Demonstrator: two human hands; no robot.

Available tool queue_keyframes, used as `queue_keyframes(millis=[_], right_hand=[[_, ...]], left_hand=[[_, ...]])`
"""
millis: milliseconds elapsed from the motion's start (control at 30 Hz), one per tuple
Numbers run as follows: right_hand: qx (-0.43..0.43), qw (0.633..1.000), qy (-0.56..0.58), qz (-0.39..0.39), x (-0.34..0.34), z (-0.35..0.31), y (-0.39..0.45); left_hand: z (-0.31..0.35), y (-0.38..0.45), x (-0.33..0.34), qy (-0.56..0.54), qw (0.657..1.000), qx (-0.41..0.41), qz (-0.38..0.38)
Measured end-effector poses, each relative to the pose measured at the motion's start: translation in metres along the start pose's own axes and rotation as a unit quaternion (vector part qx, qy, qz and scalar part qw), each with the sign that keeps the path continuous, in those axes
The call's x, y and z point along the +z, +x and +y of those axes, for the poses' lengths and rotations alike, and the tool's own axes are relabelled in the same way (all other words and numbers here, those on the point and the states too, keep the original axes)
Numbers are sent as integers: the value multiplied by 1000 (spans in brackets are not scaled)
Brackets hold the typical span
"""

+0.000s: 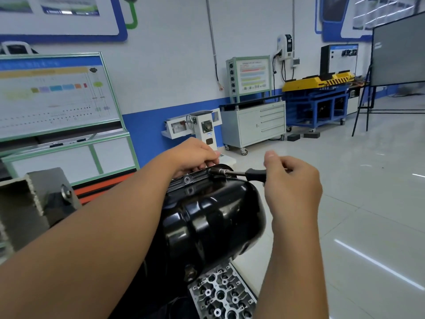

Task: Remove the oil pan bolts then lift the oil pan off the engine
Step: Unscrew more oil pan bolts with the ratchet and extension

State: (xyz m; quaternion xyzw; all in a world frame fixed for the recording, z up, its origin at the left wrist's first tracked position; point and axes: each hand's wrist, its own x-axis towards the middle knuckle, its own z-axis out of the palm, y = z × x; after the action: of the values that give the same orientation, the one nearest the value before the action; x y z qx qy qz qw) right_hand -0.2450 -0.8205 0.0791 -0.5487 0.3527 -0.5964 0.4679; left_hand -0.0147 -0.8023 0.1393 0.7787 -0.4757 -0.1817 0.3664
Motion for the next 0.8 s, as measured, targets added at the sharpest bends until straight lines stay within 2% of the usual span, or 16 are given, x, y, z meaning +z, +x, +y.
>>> queue_keyframes(millis=[133,267,400,633,800], right_hand=[[-47,999,10,-7,6,9,-4],[-44,999,-7,-8,8,0,-3],[-18,999,-24,-15,1,2,-8],[-75,994,-58,-58,-7,8,-9],[-42,998,-37,-42,-7,10,-9]], left_hand=[[0,1,-1,62,998,9,12],[-3,2,-6,88,996,-21,17],[-2,1,-7,78,996,-37,12],[-3,3,-7,90,996,-27,0],[0,3,-8,88,996,-31,-2]])
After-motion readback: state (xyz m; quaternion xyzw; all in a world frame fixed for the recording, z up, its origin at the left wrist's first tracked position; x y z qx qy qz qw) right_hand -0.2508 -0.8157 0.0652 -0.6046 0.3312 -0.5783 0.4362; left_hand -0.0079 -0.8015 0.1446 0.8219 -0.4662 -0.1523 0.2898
